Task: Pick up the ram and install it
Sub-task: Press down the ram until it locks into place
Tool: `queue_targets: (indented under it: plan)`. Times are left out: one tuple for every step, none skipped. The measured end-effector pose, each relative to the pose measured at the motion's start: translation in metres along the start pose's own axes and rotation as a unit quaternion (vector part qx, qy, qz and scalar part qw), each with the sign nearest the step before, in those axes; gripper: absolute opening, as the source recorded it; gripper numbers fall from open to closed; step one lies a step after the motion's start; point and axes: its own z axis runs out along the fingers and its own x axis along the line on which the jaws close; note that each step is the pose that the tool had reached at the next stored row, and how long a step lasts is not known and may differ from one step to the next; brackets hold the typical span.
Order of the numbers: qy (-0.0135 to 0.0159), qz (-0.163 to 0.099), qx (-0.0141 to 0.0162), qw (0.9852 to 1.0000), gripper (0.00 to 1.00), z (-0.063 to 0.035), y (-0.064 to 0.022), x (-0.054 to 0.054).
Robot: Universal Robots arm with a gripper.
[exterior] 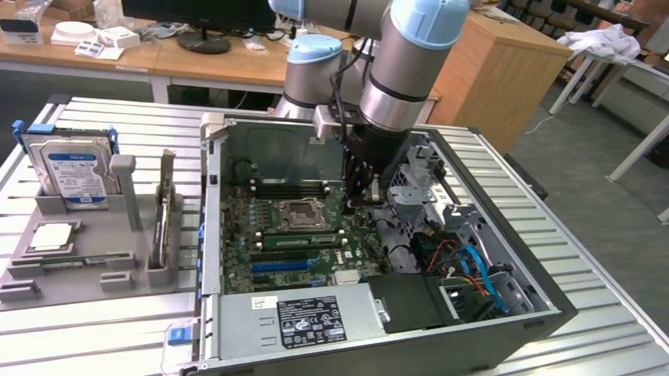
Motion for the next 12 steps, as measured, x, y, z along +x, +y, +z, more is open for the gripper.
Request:
queue_targets:
  plan:
    - [0.0000, 0.000, 0.0000, 1.0000, 0.11, 0.0006, 0.0000, 0.0000]
    - [0.0000, 0.000, -0.0001, 1.0000, 0.11, 0.0011, 0.0000, 0.0000]
    - [0.0000, 0.000, 0.0000, 1.0000, 0.11, 0.0016, -0.0001, 0.0000]
    - [0.0000, 0.000, 0.0000, 1.0000, 0.11, 0.0021, -0.0001, 0.0000]
    - [0.0000, 0.000, 0.0000, 1.0000, 0.11, 0.0026, -0.0001, 0.0001]
    - [0.0000, 0.000, 0.0000, 1.0000, 0.11, 0.0031, -0.0001, 0.0001]
    - [0.0000, 0.000, 0.0000, 1.0000, 0.11, 0.0037, -0.0001, 0.0001]
    - [0.0000, 0.000, 0.0000, 1.0000, 0.11, 0.0042, -0.0002, 0.0001]
    - [0.0000, 0.000, 0.0000, 1.0000, 0.11, 0.0046, -0.0002, 0.0001]
    - [0.0000, 0.000, 0.0000, 1.0000, 0.11, 0.0051, -0.0002, 0.0001]
    - [0.0001, 0.000, 0.0000, 1.0000, 0.11, 0.0051, -0.0002, 0.0001]
    - [0.0002, 0.000, 0.0000, 1.0000, 0.11, 0.0051, -0.0002, 0.0002]
